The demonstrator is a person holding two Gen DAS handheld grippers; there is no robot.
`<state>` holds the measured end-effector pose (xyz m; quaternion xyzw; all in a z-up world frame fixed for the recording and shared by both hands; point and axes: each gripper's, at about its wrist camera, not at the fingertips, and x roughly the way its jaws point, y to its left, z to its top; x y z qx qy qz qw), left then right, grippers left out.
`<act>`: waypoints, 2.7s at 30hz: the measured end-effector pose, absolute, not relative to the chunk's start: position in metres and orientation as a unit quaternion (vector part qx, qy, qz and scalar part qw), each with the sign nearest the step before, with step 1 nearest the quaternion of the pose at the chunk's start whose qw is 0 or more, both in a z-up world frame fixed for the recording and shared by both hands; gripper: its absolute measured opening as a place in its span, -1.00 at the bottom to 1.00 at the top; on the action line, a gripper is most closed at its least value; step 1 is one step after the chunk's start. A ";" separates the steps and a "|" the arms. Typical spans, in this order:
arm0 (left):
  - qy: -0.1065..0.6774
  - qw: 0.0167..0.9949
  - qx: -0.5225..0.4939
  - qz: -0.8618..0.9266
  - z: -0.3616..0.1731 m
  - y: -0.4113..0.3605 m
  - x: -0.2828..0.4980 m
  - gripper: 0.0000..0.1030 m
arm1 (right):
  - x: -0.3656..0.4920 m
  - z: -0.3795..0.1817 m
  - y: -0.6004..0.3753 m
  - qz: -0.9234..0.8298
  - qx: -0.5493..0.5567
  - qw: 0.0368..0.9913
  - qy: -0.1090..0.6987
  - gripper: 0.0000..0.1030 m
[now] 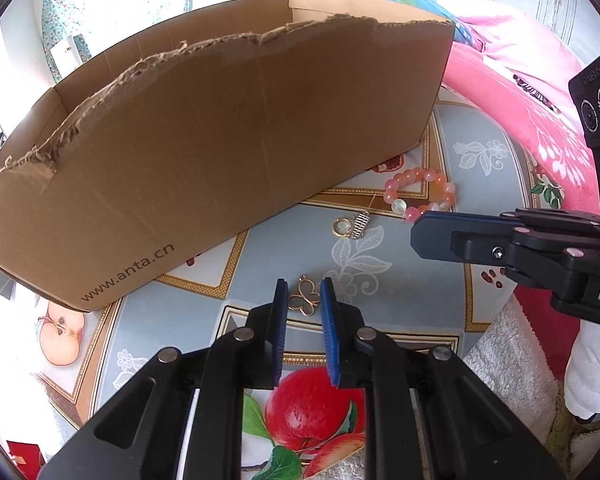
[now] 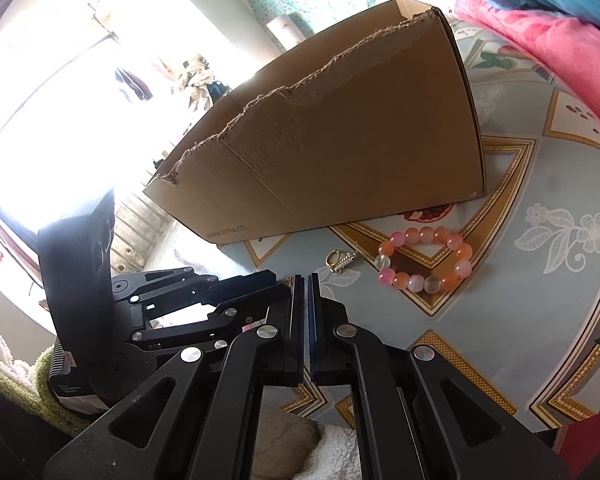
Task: Organize jewelry
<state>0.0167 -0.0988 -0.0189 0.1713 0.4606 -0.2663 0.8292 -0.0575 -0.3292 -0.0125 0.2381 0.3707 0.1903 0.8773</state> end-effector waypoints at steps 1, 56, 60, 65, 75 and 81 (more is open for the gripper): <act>0.460 0.829 0.173 -0.266 -0.019 -0.097 0.017 -0.70 | -0.058 -0.013 -0.329 0.191 0.239 0.877 0.370 -0.95; 0.412 0.834 0.110 -0.351 -0.008 -0.054 0.025 -0.98 | -0.033 -0.002 -0.275 0.118 0.061 0.923 0.361 -0.52; 0.394 0.830 0.130 -0.374 -0.005 -0.071 0.025 -0.52 | -0.039 0.004 -0.296 0.105 0.097 0.927 0.347 -0.52; 0.393 0.824 0.147 -0.380 -0.011 -0.091 0.030 -0.51 | -0.045 0.002 -0.311 0.098 0.125 0.926 0.343 -0.52; 0.410 0.819 0.175 -0.361 -0.020 -0.106 0.037 -0.53 | -0.054 -0.003 -0.322 0.115 0.158 0.922 0.334 -0.52; 0.412 0.819 0.177 -0.359 -0.020 -0.111 0.038 -0.69 | -0.059 -0.005 -0.322 0.121 0.169 0.921 0.331 -0.52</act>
